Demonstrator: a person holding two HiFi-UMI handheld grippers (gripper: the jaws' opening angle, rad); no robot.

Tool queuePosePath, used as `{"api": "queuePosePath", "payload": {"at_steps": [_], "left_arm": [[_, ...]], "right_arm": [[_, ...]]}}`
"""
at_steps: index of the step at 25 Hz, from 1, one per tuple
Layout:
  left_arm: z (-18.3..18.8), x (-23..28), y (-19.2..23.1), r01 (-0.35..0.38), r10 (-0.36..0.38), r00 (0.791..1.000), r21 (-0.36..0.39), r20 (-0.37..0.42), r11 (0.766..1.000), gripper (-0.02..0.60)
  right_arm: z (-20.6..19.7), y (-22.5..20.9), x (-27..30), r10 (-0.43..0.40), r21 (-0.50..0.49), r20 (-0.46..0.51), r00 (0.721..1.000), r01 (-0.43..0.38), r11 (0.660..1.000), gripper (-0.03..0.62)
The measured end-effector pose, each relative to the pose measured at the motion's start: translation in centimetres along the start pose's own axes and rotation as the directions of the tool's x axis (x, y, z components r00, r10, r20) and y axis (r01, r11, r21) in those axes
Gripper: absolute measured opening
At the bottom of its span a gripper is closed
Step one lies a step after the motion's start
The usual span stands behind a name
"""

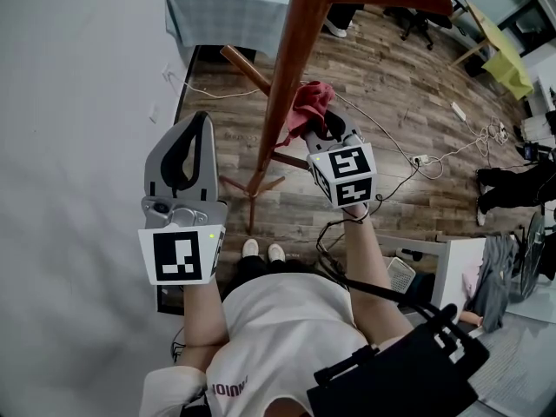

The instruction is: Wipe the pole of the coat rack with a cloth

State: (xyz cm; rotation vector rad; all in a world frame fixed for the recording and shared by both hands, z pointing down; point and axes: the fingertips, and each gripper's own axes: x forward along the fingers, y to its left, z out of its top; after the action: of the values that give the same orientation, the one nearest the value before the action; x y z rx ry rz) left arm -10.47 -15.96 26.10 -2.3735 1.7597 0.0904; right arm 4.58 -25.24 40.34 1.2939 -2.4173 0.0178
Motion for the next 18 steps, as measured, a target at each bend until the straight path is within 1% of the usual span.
{"api": "queuePosePath", "payload": {"at_steps": [18], "left_arm": [[0.1,-0.1,0.4,-0.010,0.010,1.000,0.005,-0.004,1.000,0.012]], "right_arm": [[0.6,-1.5,0.2,-0.041,0.010,0.004,0.999,0.041,0.999,0.094]]}}
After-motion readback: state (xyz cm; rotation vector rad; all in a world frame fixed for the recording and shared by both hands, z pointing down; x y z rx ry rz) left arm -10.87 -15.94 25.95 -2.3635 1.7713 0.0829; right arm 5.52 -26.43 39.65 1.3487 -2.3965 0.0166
